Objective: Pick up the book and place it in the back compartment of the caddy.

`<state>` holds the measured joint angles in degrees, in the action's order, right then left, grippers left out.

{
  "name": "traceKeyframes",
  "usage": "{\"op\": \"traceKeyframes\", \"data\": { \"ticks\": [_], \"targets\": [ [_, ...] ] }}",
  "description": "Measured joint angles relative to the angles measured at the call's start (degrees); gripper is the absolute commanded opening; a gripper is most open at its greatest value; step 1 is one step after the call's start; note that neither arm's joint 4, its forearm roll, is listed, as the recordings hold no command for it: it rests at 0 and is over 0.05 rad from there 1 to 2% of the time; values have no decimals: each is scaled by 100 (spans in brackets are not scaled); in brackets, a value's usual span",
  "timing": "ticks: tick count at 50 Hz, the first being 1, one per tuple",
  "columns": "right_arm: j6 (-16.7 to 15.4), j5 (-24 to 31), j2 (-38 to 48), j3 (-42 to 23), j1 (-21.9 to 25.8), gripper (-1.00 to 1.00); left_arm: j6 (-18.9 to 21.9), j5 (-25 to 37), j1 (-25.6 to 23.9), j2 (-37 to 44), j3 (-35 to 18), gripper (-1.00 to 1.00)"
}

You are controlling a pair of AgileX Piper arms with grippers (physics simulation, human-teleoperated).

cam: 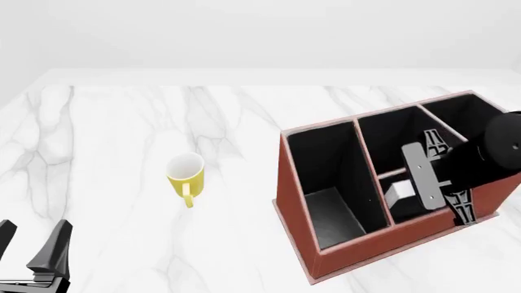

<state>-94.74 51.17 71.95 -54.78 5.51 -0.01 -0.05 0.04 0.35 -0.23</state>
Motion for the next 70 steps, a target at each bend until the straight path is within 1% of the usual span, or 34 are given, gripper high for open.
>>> {"op": "traceKeyframes", "data": {
  "ticks": [4,5,11,18,24,33,43,55,66,70],
  "targets": [
    [7,-85,150,-59,-12,-100,0,0,0,0,0,100],
    [-8,-153,210,-80,-17,100,-1,0,0,0,0,100],
    [-47,-562,496,-277,-15,100,-1,0,0,0,0,100],
    [166,-863,692,-652,322,100,0,0,0,0,0,100],
    [302,-960,730,-889,563,100,-1,0,1,0,0,100],
    [451,-904,642,-1183,819,100,-1,0,0,0,0,100],
    [625,-660,393,-1451,1093,100,-1,0,0,0,0,100],
    [772,-43,-123,-1988,1437,100,0,0,0,0,0,100],
    [933,536,-779,-2556,1877,100,-1,0,0,0,0,100],
    [1074,563,-1106,-2629,2171,100,-1,0,0,0,0,100]
  ]
}}
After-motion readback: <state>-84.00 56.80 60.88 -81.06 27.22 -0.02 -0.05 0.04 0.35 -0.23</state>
